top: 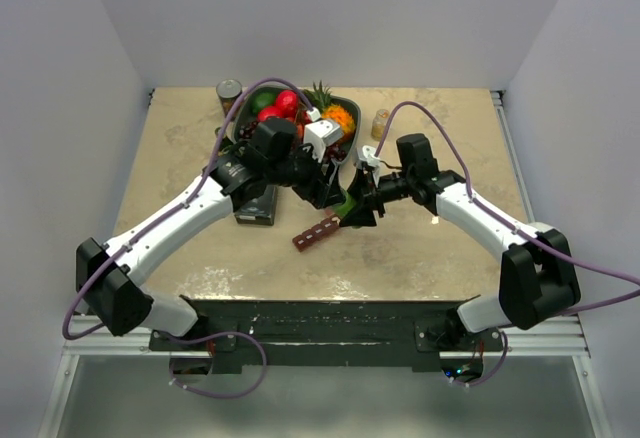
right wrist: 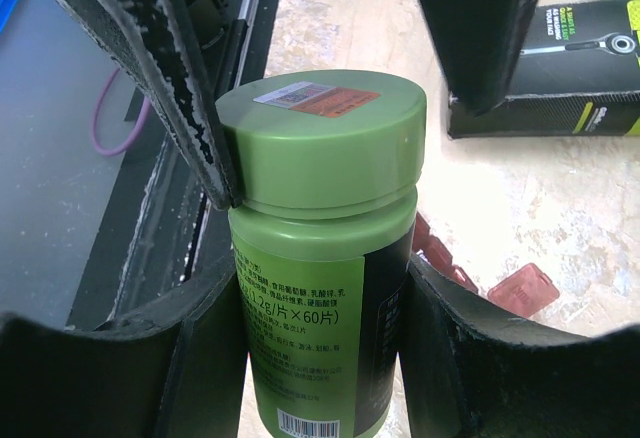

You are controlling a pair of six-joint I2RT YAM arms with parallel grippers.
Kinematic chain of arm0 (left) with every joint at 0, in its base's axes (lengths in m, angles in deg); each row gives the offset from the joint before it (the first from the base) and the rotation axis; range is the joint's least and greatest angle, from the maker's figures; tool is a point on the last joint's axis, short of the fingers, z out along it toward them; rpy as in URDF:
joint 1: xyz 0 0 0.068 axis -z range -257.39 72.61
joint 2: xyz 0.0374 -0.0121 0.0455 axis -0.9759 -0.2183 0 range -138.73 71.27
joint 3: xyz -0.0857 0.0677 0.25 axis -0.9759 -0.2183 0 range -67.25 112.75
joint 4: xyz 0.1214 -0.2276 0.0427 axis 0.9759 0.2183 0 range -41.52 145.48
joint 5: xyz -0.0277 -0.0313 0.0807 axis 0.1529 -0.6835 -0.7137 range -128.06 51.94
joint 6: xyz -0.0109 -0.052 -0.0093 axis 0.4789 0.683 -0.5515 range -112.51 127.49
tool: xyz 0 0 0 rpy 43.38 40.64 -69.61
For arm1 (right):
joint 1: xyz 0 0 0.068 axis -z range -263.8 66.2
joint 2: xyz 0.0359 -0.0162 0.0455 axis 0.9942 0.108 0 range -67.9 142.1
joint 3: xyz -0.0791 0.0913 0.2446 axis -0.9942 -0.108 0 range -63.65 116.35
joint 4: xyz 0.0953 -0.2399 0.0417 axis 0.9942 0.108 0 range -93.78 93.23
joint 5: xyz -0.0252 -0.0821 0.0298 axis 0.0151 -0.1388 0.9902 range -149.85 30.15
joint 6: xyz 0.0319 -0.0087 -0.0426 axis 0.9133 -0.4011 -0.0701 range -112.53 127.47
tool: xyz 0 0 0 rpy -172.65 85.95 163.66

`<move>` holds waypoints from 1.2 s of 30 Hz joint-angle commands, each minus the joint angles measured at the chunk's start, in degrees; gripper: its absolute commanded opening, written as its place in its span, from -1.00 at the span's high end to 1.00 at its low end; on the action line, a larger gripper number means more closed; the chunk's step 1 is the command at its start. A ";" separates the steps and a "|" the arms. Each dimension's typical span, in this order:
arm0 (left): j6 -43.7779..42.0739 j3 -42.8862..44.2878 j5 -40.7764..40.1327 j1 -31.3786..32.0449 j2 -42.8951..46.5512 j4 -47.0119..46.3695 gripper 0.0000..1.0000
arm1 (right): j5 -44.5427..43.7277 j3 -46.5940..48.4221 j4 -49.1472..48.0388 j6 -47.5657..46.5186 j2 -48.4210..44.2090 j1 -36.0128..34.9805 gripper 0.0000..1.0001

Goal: Sort the pills into containers

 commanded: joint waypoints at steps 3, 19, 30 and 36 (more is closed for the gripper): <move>-1.02 3.01 4.67 0.27 -1.05 2.18 -0.07 | 1.17 2.63 -0.54 -0.85 -2.30 -0.11 1.00; -11.22 0.46 22.70 -1.49 -2.37 1.83 0.63 | 6.35 3.16 3.42 -5.16 -2.74 -0.11 1.00; -23.43 -9.11 16.80 -0.96 2.37 -2.45 0.51 | 14.08 0.17 -10.73 9.78 -0.63 -0.11 1.00; -21.24 -10.97 18.83 -4.47 3.78 -6.52 -0.01 | 15.05 -0.09 -10.55 9.26 -0.89 -0.20 1.00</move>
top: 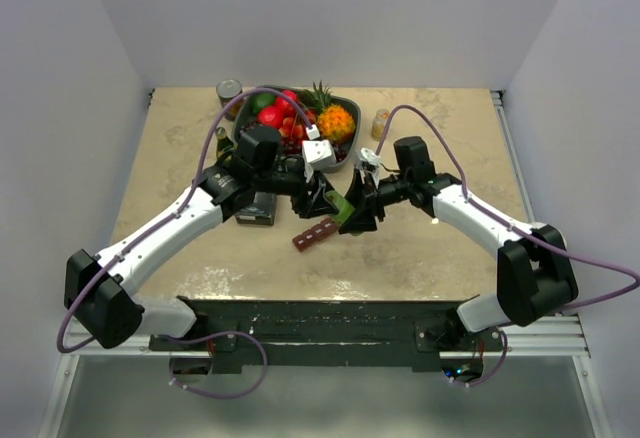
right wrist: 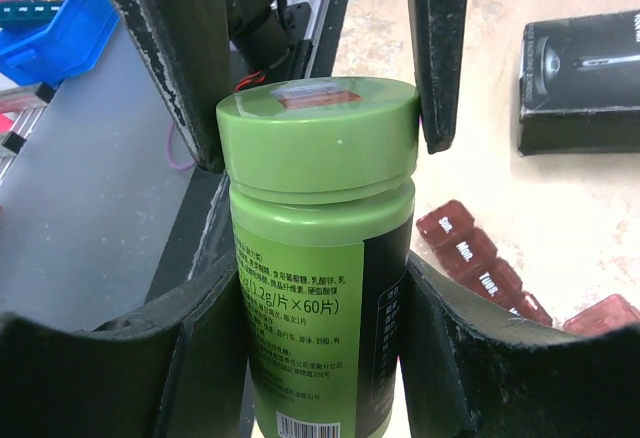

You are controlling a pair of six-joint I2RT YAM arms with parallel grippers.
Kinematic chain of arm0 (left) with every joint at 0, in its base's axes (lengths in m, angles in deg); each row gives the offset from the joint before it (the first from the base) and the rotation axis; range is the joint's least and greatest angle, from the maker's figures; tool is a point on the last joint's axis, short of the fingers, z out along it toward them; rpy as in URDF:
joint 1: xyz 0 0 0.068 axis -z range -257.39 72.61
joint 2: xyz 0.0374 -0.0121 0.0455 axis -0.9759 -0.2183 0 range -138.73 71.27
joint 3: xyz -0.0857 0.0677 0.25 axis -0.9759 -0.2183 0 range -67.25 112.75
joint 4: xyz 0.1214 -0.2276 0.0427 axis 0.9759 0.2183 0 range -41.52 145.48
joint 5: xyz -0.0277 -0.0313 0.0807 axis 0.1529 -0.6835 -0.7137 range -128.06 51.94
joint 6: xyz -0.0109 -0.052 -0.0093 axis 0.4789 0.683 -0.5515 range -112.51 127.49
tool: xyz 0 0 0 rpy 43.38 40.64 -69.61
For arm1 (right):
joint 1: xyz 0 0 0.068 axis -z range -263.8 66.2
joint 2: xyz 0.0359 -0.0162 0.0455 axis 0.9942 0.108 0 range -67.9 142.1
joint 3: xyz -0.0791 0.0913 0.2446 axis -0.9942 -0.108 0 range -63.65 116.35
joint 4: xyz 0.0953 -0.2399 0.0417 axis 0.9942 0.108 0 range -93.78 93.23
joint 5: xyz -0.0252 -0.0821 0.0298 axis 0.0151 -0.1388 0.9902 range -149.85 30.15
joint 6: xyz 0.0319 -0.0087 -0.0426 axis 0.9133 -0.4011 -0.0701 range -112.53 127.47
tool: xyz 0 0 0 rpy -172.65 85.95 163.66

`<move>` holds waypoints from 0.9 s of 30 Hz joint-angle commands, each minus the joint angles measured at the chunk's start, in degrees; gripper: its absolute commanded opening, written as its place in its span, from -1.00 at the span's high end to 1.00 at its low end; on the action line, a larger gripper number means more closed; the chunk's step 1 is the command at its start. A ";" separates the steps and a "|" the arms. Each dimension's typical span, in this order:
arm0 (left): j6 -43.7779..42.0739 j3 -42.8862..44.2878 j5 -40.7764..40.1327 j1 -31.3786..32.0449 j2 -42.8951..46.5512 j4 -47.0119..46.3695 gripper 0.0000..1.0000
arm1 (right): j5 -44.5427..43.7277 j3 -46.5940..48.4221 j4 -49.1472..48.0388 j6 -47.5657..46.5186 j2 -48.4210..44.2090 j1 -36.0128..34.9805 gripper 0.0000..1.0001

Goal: Sort the pills into containers

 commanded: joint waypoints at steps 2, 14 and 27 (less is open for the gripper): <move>-1.72 -1.57 -0.67 -1.94 -0.50 2.18 -0.14 | 7.71 1.59 -7.04 2.33 -1.99 0.26 1.00; 0.03 -3.58 -3.76 -3.95 1.87 4.12 -0.47 | 7.18 1.86 -5.81 0.92 -2.34 0.26 1.00; 10.03 -5.97 -1.20 -4.84 13.04 -0.97 -0.99 | 2.27 2.56 -2.64 -2.50 -2.69 0.17 1.00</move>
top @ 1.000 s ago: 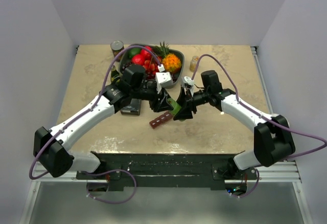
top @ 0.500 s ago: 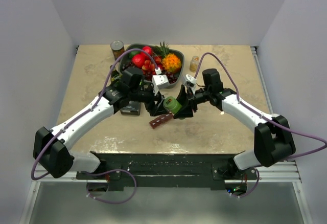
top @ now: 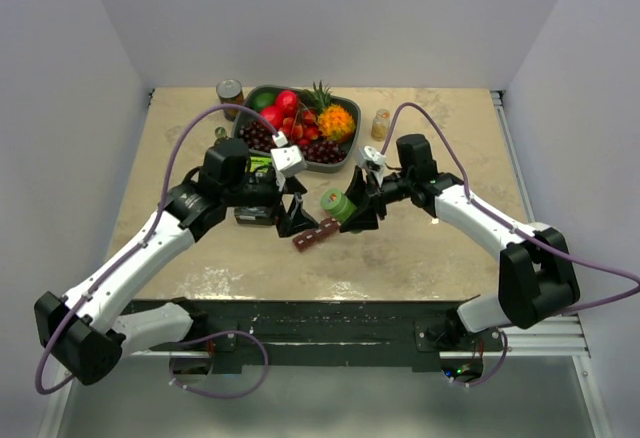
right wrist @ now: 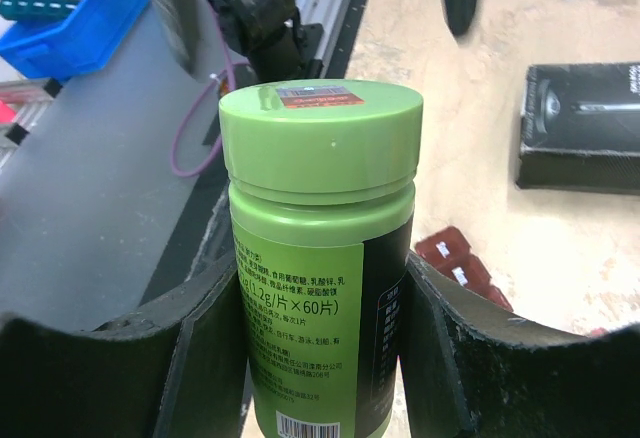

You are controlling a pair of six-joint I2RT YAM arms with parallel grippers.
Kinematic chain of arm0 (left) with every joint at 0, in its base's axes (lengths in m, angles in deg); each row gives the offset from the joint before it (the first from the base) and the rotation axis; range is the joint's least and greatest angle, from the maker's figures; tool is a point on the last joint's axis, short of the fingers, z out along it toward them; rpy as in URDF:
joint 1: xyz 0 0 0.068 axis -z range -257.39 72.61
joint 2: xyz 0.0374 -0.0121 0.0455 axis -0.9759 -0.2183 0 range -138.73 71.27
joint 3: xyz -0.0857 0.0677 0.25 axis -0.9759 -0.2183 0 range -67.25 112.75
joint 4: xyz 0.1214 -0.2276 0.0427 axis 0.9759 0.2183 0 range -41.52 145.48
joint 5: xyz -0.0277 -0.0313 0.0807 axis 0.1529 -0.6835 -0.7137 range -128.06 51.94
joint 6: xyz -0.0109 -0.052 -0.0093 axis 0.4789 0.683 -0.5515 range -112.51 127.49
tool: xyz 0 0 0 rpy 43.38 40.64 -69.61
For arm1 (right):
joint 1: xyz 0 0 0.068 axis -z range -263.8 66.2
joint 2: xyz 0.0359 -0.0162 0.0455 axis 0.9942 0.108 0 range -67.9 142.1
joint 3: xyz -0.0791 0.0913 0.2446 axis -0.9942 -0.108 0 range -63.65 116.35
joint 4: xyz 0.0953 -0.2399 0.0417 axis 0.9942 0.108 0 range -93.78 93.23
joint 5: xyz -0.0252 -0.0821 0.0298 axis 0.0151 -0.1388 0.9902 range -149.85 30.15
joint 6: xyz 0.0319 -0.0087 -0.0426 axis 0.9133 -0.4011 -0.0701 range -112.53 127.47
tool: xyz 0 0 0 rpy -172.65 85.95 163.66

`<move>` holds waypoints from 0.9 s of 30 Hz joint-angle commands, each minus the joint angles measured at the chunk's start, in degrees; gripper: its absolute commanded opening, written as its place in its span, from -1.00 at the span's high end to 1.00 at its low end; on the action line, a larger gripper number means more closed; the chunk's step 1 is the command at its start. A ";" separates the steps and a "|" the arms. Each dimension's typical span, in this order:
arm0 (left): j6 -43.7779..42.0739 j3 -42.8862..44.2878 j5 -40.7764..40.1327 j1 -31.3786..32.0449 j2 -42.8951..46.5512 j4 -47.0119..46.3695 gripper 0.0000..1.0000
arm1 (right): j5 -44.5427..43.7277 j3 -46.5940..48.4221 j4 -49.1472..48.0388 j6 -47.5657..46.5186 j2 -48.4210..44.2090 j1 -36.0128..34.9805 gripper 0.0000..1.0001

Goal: Sort the pills into containers

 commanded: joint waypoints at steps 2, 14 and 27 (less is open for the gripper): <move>12.12 3.66 -1.31 -0.18 0.36 -6.88 -0.99 | -2.35 2.52 0.99 -2.75 -2.08 -0.05 1.00; 21.11 14.83 -11.60 4.38 -9.76 -0.91 -0.86 | -5.78 2.60 1.69 -3.80 -2.17 -0.14 1.00; 21.39 15.27 -9.77 5.79 -13.98 1.02 -0.39 | -6.05 2.69 2.13 -4.16 -2.26 -0.31 1.00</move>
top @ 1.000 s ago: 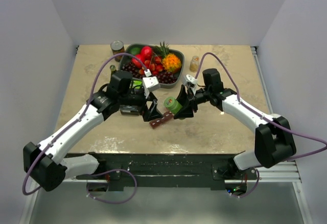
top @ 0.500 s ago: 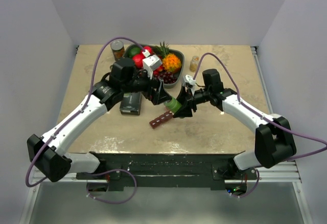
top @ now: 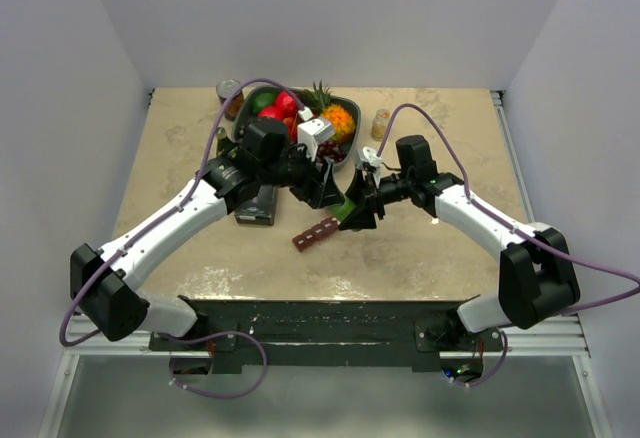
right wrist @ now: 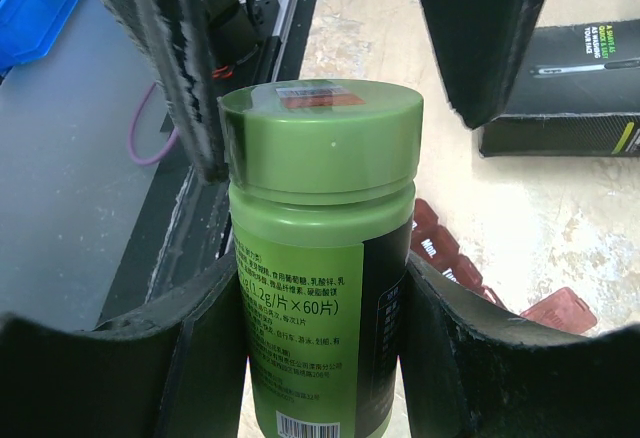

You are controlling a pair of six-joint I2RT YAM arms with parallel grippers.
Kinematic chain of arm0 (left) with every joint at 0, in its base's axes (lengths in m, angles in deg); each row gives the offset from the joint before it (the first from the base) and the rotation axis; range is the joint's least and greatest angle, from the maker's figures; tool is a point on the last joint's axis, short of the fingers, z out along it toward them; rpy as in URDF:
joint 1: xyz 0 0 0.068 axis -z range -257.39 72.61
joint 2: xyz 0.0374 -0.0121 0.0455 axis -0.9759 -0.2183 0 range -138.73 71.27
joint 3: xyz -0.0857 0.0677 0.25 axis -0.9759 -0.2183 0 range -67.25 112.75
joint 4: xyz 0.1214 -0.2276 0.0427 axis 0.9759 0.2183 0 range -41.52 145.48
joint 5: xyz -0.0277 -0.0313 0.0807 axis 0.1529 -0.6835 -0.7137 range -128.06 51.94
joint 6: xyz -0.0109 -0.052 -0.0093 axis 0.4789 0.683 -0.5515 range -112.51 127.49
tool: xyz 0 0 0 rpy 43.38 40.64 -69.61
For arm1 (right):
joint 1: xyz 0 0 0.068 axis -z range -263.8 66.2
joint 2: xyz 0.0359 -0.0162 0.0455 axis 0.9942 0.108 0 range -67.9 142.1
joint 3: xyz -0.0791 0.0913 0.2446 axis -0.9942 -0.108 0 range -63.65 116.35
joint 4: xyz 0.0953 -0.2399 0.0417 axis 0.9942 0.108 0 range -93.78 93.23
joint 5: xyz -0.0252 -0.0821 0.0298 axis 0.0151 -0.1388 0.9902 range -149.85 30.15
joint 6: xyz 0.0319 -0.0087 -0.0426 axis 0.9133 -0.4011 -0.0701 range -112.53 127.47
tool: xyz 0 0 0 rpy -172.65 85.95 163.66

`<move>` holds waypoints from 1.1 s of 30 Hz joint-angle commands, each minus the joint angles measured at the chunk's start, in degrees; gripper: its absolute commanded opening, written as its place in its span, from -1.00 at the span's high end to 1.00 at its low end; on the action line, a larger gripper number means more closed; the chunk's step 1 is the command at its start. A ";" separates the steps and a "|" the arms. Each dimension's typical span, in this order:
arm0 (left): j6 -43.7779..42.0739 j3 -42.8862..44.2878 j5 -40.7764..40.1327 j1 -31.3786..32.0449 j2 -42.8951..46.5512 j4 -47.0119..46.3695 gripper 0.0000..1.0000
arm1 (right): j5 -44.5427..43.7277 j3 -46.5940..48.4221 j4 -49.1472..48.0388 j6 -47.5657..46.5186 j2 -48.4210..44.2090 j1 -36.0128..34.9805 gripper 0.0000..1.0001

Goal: Sort the pills into containers

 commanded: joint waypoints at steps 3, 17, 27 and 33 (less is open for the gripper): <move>-0.30 2.03 2.04 0.48 -0.73 1.51 -0.08 | 0.64 2.54 -0.73 -1.01 -2.08 -0.25 1.00; -26.65 0.18 13.65 0.39 -2.40 10.12 0.38 | 2.48 2.54 -0.12 -1.97 -2.52 -0.51 1.00; -25.97 -4.29 7.07 -1.01 1.09 11.18 -0.27 | 2.75 2.80 1.11 -3.12 -2.61 -0.60 1.00; -23.51 -10.00 6.18 -3.03 9.54 7.75 -0.71 | 2.31 2.80 1.47 -3.47 -2.52 -0.51 1.00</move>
